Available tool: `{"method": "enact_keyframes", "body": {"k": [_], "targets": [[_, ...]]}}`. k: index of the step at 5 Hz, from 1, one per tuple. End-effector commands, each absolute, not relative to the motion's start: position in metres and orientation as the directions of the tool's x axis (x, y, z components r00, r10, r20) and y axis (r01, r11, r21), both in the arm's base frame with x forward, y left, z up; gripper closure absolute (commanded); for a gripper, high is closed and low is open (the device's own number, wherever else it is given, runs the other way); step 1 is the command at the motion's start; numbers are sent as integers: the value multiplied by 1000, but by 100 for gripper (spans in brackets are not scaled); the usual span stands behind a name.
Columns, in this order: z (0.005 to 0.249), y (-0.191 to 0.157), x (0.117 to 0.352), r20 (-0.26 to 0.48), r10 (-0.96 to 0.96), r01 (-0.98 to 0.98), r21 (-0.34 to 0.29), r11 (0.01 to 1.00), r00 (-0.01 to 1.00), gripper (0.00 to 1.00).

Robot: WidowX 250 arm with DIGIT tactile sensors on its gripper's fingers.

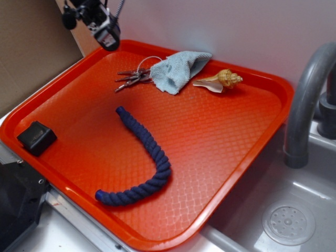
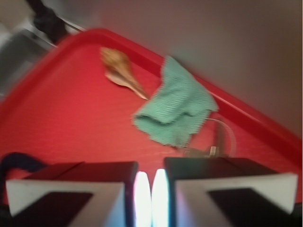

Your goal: Grab the blue cloth.

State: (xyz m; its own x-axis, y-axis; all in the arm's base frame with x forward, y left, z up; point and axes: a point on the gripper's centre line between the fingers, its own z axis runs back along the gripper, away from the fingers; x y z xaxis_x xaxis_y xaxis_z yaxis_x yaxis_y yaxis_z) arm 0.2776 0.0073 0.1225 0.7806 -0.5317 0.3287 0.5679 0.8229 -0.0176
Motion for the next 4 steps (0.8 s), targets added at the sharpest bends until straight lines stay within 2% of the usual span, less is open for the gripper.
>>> {"method": "enact_keyframes", "body": {"k": [1, 3, 4], "targets": [[87, -30, 313, 324, -650, 641, 148, 753, 688, 0], [61, -25, 335, 312, -679, 654, 198, 730, 664, 0], [46, -25, 342, 273, -683, 649, 215, 730, 678, 0]]}}
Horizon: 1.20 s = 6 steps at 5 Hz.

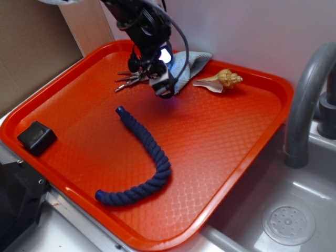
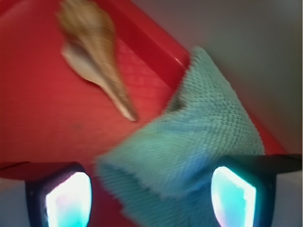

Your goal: Grab the blue cloth.

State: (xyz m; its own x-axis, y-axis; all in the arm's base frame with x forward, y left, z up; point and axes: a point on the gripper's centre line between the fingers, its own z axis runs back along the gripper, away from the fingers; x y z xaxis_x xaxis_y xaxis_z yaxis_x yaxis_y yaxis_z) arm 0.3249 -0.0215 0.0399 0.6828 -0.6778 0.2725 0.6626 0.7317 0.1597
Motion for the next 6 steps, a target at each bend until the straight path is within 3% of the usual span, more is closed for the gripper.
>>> {"method": "enact_keyframes", "body": {"k": [1, 2, 3, 4, 6], "targets": [[39, -21, 350, 270, -663, 631, 206, 748, 698, 0], [32, -9, 362, 249, -634, 602, 201, 773, 732, 0], [35, 1, 365, 272, -591, 566, 171, 806, 760, 35], [38, 3, 360, 278, -578, 559, 150, 815, 768, 100], [32, 8, 338, 252, -555, 557, 71, 827, 792, 100]]}}
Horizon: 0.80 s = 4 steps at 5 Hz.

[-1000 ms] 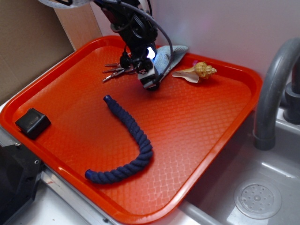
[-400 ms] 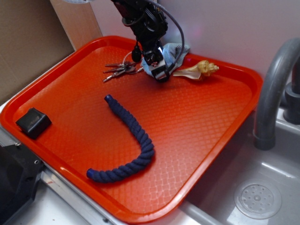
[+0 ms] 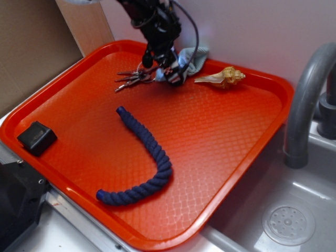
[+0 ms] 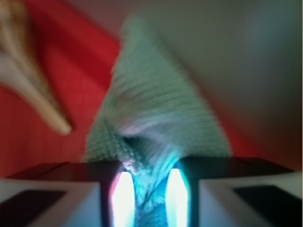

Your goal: Grab the blue cloth.

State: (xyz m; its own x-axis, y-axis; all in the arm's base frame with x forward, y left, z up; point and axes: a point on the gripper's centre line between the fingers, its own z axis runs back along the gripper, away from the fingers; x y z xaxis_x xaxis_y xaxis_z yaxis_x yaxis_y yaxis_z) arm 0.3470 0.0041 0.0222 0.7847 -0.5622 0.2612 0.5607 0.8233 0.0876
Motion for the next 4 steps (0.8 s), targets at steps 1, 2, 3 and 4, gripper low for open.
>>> {"method": "enact_keyframes", "body": {"k": [1, 2, 3, 4], "targets": [[22, 12, 322, 186, -526, 537, -9, 844, 830, 100], [27, 8, 307, 175, -526, 542, -53, 839, 832, 100], [49, -1, 292, 161, -516, 534, -100, 839, 841, 100], [99, -12, 269, 161, -498, 516, -102, 851, 852, 100]]}}
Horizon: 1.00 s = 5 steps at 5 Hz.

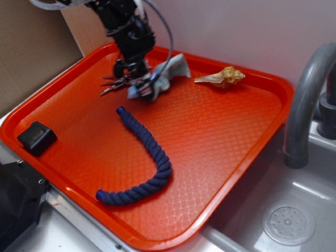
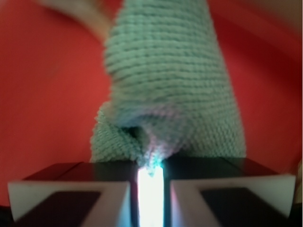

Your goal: Grab the blue cloth.

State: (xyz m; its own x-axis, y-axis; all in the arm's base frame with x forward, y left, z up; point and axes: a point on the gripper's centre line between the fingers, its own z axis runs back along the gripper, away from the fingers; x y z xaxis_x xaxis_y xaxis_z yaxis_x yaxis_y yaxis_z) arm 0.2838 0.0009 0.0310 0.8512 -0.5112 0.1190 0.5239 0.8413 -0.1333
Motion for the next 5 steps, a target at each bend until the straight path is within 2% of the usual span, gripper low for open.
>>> {"method": "enact_keyframes", "body": {"k": [1, 2, 3, 4, 5], "targets": [[149, -11, 258, 209, -508, 539, -134, 831, 835, 100], [180, -15, 253, 250, -512, 548, -99, 831, 822, 100], [156, -14, 267, 200, -524, 542, -41, 840, 828, 0], [125, -16, 291, 174, -506, 511, 16, 859, 845, 0], [107, -21, 304, 197, -453, 454, 42, 890, 870, 0]]}}
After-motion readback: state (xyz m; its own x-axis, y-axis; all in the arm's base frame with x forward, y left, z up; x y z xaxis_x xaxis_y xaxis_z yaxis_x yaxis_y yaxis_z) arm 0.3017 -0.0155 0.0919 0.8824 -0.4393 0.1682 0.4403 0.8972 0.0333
